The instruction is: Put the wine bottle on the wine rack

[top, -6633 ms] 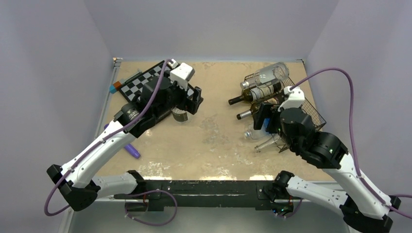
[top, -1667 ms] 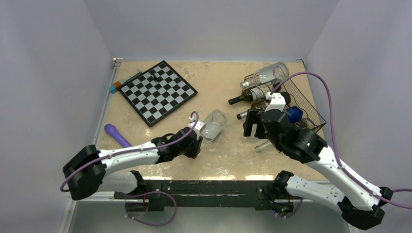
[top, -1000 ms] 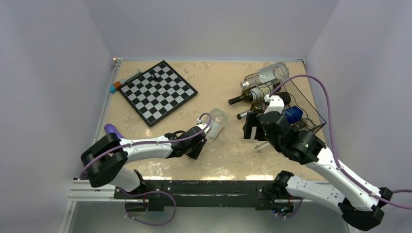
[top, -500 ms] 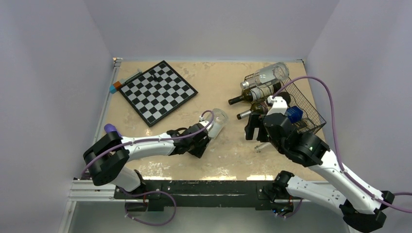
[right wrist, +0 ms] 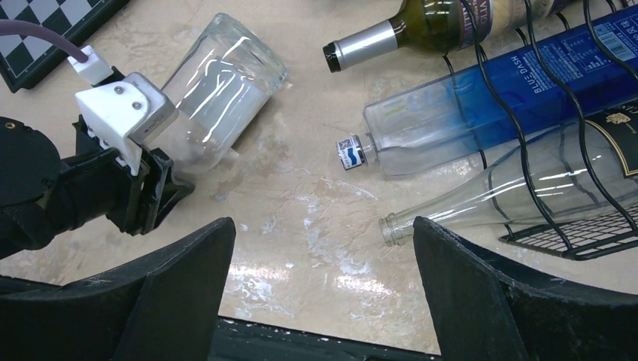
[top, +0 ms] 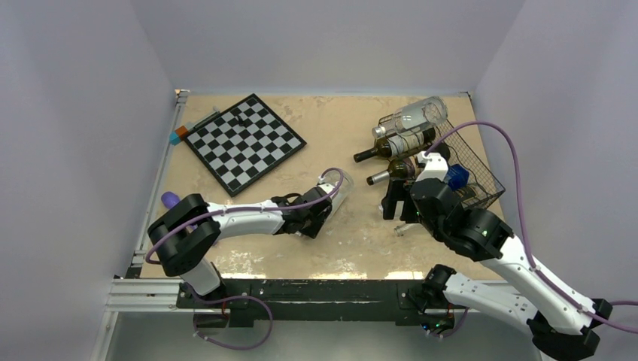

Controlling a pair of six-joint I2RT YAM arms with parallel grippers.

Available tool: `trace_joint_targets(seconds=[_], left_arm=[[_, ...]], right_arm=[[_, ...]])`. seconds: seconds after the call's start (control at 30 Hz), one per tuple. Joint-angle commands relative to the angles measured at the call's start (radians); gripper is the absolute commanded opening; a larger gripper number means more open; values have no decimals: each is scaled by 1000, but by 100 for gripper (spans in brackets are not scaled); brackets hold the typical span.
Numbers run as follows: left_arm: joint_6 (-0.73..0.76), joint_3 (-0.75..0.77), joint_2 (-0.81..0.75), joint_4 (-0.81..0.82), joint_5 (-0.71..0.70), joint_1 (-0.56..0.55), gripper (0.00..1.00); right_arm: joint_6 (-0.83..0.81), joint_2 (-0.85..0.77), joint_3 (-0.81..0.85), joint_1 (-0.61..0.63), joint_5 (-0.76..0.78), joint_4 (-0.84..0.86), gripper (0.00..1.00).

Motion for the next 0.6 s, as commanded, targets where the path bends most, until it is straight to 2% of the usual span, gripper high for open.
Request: trace_joint_targets(seconds=[0.0, 0.07, 0.13, 0.2, 0.4, 0.57], left_arm=[[-4, 19, 27, 11, -14, 2, 48], [-1, 28, 36, 2, -6, 2, 43], [-1, 32, 43, -1, -6, 2, 24], [0, 33, 47, -6, -10, 2, 0], [21, 43, 17, -25, -33, 2, 0], [34, 71, -112, -43, -63, 2, 0]], right_arm=[[26, -14, -2, 0, 22, -6, 92], [27, -14, 1, 0, 22, -7, 92], [27, -13, 2, 0, 21, -9, 92], [27, -11, 5, 0, 20, -9, 92], [23, -6, 15, 0, 19, -9, 92], [14, -4, 36, 0, 22, -10, 92]])
